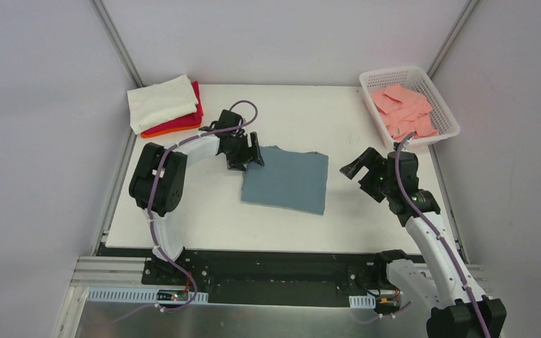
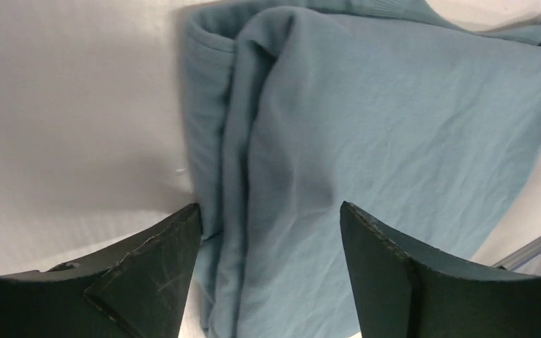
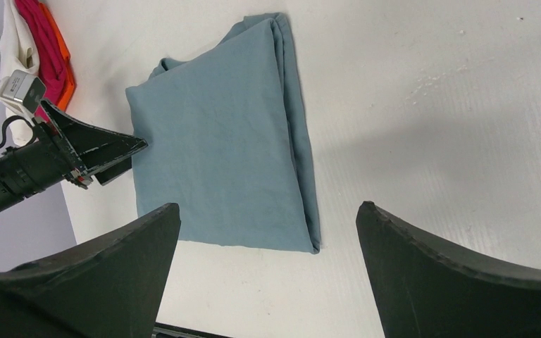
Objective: Fold and stack the t-shirts
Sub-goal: Put the neatly folded tshirt into the corner of the board with the left arm
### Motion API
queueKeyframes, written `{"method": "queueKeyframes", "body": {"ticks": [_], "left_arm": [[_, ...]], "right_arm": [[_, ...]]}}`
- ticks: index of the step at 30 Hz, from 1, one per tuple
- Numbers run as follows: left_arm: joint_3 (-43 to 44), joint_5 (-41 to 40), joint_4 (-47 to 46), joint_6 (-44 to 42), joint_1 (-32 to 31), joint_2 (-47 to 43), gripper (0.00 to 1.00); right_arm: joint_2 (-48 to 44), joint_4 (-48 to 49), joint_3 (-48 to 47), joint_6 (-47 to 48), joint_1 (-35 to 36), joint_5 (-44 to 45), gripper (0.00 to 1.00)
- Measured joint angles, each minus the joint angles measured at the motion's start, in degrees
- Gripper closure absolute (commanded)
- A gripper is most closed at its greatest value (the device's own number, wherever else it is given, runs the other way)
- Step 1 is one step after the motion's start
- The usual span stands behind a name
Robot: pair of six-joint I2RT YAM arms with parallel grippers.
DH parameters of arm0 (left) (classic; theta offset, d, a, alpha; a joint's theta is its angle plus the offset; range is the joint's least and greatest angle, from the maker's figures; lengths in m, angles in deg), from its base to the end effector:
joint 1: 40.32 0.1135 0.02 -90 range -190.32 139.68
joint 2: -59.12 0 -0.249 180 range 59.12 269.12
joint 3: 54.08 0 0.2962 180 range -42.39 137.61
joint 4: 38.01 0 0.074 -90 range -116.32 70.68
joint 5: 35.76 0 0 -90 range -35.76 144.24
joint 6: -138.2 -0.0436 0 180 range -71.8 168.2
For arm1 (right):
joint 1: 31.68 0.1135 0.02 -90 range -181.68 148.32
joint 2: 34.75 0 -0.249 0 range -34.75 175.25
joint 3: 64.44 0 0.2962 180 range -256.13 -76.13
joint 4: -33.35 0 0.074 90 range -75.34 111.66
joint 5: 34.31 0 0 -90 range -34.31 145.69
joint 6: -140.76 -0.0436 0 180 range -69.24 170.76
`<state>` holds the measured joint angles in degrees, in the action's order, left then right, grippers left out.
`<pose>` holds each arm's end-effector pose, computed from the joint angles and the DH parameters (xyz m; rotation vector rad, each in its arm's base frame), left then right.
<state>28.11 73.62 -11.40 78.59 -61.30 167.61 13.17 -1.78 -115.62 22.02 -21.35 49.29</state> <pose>0.4000 -0.1689 0.1266 -0.0647 2.5972 -0.7763 0.2436 0.0493 0.2532 0.2802 2.1497 0.5169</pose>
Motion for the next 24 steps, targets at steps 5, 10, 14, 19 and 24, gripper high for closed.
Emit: {"method": "queueKeyframes", "body": {"ticks": [5, 10, 14, 19, 24], "left_arm": [[1.1, -0.3, -0.8, 0.0, -2.7, 1.5, 0.41], [2.1, -3.3, -1.0, 0.6, -6.1, 2.9, 0.88], [4.9, -6.9, 1.4, 2.1, -8.0, 5.0, 1.00], [10.4, -16.3, 7.0, 2.0, -10.6, 6.8, 1.00], [18.6, -30.0, 12.4, -1.6, -11.2, 10.5, 1.00]], "right_arm": [[-0.3, -0.9, 0.0, 0.5, 0.0, 0.4, 0.00], [0.0, -0.9, 0.0, 1.0, 0.0, 1.1, 0.00], [0.2, -0.9, 0.3, 1.4, 0.0, 1.5, 0.00], [0.2, -1.6, 0.9, 2.6, 0.0, 3.4, 0.00], [0.2, -1.6, 0.9, 3.8, 0.0, 4.3, 0.00]]}}
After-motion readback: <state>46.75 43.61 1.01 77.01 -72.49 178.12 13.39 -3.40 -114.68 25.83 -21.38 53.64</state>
